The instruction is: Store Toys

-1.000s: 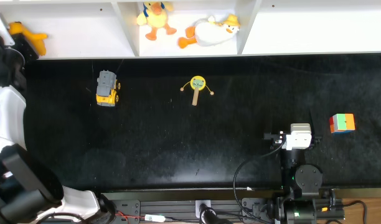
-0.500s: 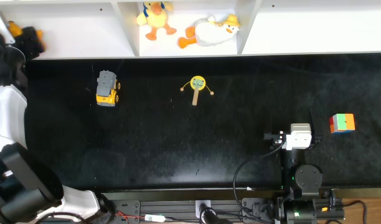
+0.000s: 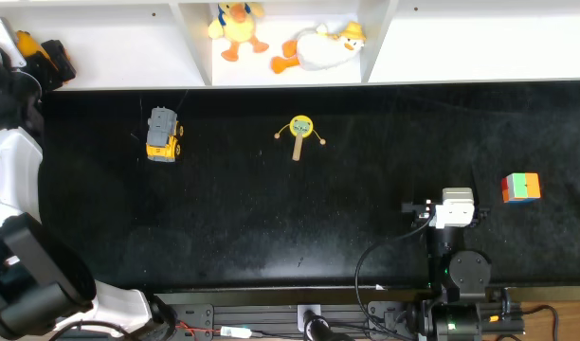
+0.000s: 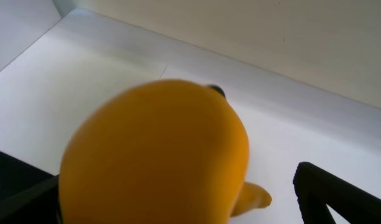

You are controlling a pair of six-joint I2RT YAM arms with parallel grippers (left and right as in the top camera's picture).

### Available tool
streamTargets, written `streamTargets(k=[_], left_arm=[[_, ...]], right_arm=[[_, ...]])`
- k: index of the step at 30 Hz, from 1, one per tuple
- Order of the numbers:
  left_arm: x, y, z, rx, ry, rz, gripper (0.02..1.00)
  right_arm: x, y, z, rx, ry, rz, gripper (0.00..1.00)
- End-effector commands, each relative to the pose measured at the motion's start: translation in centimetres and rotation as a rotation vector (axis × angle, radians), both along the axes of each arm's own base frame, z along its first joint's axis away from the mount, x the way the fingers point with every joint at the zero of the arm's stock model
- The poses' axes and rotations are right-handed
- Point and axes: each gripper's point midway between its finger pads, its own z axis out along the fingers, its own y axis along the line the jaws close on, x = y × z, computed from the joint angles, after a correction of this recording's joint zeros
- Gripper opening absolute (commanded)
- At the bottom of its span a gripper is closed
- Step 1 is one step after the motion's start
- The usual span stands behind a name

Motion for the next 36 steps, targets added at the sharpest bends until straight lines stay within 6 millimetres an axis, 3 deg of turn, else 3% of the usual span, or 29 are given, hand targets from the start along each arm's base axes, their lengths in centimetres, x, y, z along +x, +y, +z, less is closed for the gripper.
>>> streamTargets(k=[1,5,11,19,23,27,31,36], left_arm=[[0.5,-0.3,0.3,-0.003,-0.01,-0.016,0.998],[0.5,-0.3,0.3,-0.006,-0.007,-0.017,0.998],[-1.2,0.1,1.0,-0.02,0.018,0.003,0.998],[-4.3,-0.6,1.4,-0.011,0.095,-0.007,0.998],[-7.0,-2.1,0.2,-0.025,0.121,-0.008,0.998],[-11.1,-5.6,-2.2,-0.047,0.138,-0.04,0.998],[-14.6,-11.2,-4.1,-0.066,0.16,-0.146,0.998],[-16.6,-17.3,-6.2,-0.042,0.26,-0.29,0.998]], right_arm=[[0.0,-0.1,-0.4,-0.003,0.002,-0.005,0.996],[0.0,-0.1,-0.4,-0.003,0.002,-0.005,0.996],[0.0,-0.1,-0.4,-0.003,0.002,-0.005,0.993],[0.0,-0.1,-0.4,-0.003,0.002,-0.005,0.996],[0.0,-0.1,-0.4,-0.003,0.002,-0.005,0.993],[0.0,-0.1,-0.4,-0.003,0.002,-0.005,0.993],[0.0,-0.1,-0.4,-0.003,0.002,-0.005,0.996],[0.0,-0.1,-0.4,-0.003,0.002,-0.005,0.993]])
